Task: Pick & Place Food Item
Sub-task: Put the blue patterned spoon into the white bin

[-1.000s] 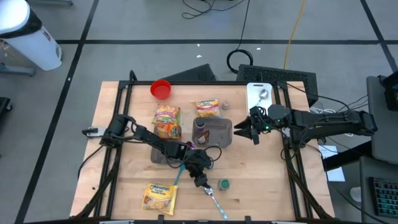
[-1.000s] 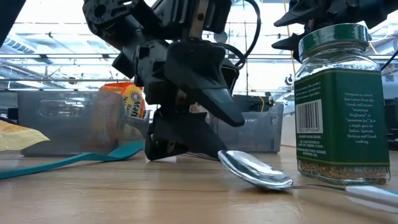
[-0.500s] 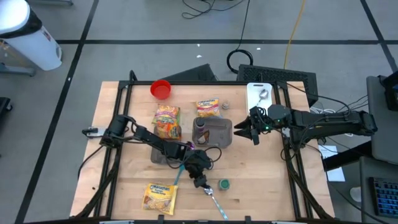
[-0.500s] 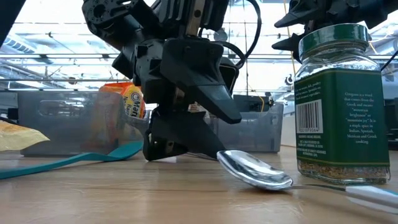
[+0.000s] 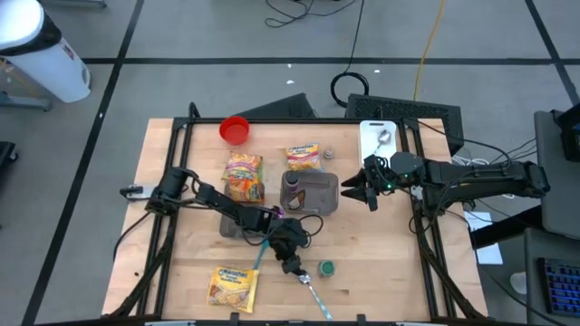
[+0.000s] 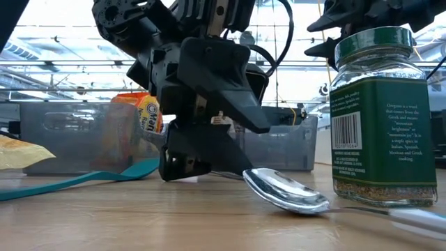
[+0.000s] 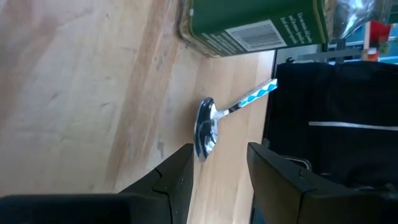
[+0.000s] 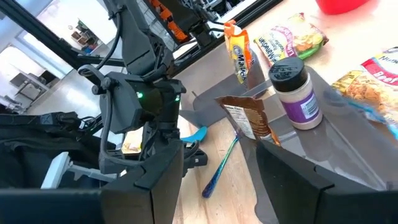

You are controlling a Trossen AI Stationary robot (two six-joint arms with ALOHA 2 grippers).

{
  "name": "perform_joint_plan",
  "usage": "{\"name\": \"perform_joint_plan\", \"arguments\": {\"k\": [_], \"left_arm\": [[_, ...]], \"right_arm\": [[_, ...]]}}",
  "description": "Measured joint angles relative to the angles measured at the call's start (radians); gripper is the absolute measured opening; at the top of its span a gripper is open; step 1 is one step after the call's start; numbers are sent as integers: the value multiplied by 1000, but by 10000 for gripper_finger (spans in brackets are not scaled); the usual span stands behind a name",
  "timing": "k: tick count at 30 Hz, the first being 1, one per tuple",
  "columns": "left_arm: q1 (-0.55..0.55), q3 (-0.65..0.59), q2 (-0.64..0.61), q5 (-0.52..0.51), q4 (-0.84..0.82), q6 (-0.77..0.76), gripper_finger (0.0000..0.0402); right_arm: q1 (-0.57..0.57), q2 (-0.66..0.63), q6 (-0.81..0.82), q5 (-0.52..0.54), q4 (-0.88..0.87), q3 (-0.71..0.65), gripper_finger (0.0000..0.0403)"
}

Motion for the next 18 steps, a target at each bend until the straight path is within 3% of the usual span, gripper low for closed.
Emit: {"name": "perform_joint_plan", "arguments": {"k": [18], "left_arm": [[2, 0, 10, -31, -40, -25, 156]], "right_arm": [[-5, 5, -28, 11, -11, 0, 196]]}}
